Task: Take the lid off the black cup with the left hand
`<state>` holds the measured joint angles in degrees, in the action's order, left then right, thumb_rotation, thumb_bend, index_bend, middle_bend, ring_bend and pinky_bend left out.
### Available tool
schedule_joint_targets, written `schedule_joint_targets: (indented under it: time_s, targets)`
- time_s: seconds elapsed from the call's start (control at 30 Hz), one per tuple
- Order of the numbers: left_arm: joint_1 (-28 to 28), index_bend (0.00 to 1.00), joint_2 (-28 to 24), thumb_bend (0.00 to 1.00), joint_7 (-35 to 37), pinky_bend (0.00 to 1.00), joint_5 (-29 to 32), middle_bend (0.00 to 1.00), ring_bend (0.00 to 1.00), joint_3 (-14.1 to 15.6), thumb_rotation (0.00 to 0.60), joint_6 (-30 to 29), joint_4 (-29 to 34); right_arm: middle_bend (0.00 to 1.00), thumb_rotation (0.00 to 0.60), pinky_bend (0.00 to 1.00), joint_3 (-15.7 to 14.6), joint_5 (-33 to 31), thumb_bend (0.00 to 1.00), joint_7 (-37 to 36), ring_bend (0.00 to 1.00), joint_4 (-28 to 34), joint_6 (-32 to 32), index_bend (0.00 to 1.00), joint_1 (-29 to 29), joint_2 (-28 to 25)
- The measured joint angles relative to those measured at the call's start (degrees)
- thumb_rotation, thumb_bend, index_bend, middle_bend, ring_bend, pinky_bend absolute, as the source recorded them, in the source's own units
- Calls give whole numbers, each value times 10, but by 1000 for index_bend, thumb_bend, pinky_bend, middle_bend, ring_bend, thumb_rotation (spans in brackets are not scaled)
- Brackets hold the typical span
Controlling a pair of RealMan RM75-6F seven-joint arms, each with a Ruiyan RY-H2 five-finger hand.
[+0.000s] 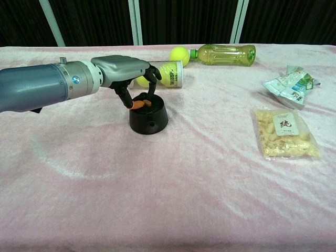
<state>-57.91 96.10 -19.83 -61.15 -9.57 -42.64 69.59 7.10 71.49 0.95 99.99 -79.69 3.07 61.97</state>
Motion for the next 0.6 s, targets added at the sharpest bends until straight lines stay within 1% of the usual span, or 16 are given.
schedule_joint_targets:
  time_s: [0.6]
  targets:
    - [-1, 539, 3, 422, 1, 0, 1, 116, 0, 0, 600, 3, -6, 158, 600, 176, 1, -1, 151, 0, 218, 0, -1, 212, 0, 0]
